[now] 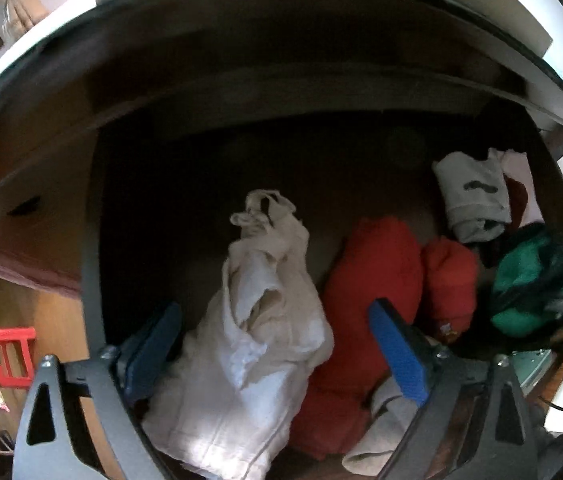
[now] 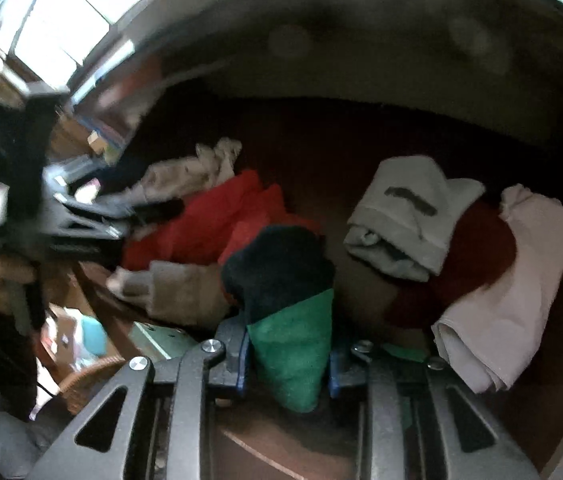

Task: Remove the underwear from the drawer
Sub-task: 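Grasp the green and black sock with the right tool while the left tool grasps the white cloth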

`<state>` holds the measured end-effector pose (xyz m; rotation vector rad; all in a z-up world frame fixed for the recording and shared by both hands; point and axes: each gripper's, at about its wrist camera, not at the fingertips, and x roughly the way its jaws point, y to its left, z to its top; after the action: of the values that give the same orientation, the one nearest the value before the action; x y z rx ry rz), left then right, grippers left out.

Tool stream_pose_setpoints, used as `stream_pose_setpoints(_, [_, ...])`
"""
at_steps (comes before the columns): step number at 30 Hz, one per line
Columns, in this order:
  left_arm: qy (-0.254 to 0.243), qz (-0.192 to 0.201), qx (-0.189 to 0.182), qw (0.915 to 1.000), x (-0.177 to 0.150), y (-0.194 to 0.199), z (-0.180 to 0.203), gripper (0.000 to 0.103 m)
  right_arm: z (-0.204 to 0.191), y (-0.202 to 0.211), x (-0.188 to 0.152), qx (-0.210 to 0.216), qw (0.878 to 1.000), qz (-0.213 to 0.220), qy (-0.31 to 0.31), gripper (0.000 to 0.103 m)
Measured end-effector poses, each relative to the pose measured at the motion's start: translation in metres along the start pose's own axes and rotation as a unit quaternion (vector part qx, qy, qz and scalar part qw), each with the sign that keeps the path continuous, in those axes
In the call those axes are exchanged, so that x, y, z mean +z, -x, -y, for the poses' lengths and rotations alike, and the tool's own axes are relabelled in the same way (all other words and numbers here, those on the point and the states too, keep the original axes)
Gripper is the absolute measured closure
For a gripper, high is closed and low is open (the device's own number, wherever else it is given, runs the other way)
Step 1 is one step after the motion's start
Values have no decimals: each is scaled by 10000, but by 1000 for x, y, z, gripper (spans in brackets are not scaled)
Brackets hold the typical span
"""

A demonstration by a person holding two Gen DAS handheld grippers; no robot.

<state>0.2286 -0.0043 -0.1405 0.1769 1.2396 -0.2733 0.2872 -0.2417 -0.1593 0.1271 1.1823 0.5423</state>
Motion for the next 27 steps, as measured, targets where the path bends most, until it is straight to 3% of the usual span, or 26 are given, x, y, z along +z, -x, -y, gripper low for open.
stream_pose_setpoints(4, [62, -160, -72, 9998, 3, -1, -2, 10, 9, 22, 0, 225, 9984, 442, -279, 73])
stream_pose_setpoints(9, [128, -200, 59, 9997, 4, 3, -11, 34, 9, 32, 0, 498, 9956, 692, -399, 73])
stream_pose_setpoints(12, [-58, -308, 170, 9994, 4, -1, -8, 42, 6, 33, 0, 600, 9947, 745, -375, 73])
stream_pose_setpoints(19, [-431, -482, 633, 9959, 12, -15, 4, 43, 8, 32, 0, 697, 9929, 839, -482, 73])
stream_pose_setpoints(22, [-593, -446, 876, 9934, 13, -18, 5, 50, 14, 37, -3, 714, 9919, 887, -556, 73])
stream_pose_setpoints(25, [-579, -373, 896, 9936, 12, -15, 0, 59, 19, 41, -4, 740, 9905, 959, -646, 73])
stream_pose_setpoints(27, [-474, -278, 757, 9956, 12, -10, -4, 72, 21, 44, -6, 751, 9897, 1002, -694, 73])
